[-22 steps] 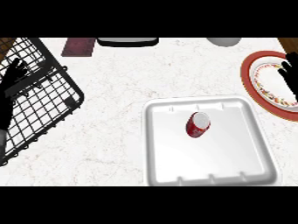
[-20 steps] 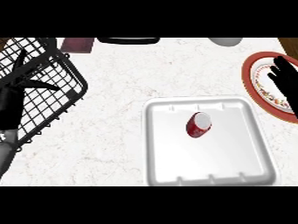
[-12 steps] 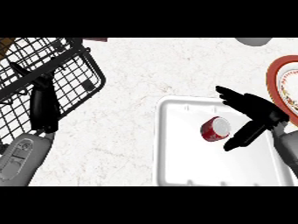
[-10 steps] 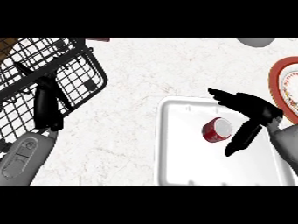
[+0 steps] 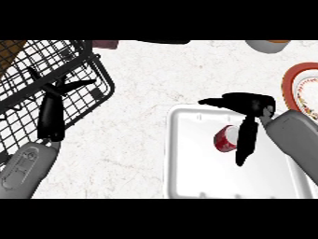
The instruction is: Pick the can from the tray and place it in the plate
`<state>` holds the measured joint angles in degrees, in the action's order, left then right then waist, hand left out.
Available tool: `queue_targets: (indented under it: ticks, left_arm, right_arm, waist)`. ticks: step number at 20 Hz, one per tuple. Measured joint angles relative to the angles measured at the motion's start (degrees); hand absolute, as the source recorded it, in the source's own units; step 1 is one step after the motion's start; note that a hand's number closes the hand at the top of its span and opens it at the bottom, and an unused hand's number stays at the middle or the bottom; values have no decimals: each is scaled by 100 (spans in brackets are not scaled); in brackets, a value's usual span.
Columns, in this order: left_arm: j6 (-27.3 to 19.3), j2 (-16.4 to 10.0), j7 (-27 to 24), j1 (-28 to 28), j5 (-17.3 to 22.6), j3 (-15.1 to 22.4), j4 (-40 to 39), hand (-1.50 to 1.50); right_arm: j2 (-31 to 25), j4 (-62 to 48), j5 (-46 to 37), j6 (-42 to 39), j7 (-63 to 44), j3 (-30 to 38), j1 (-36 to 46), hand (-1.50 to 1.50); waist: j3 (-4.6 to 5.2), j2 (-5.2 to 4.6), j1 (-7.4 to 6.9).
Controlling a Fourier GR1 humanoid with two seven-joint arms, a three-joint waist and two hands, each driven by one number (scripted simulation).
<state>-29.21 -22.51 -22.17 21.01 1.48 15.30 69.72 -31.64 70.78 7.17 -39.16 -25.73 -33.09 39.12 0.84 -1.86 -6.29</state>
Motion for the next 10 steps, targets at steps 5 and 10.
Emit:
queue_targets:
  ticks: [5,10]
  left_arm:
    - [886,-188,-148,-88,403,37,45,0]
    - [1761,-372,-171,-91,649,138,33,0]
  right_arm:
    - [289,-623,201,-603,-565,-203,459,-150]
    - [561,-1537,643,-1250,-1051,-295,1027,-150]
  waist:
    - [10,55,76]
    - [-3,62,102]
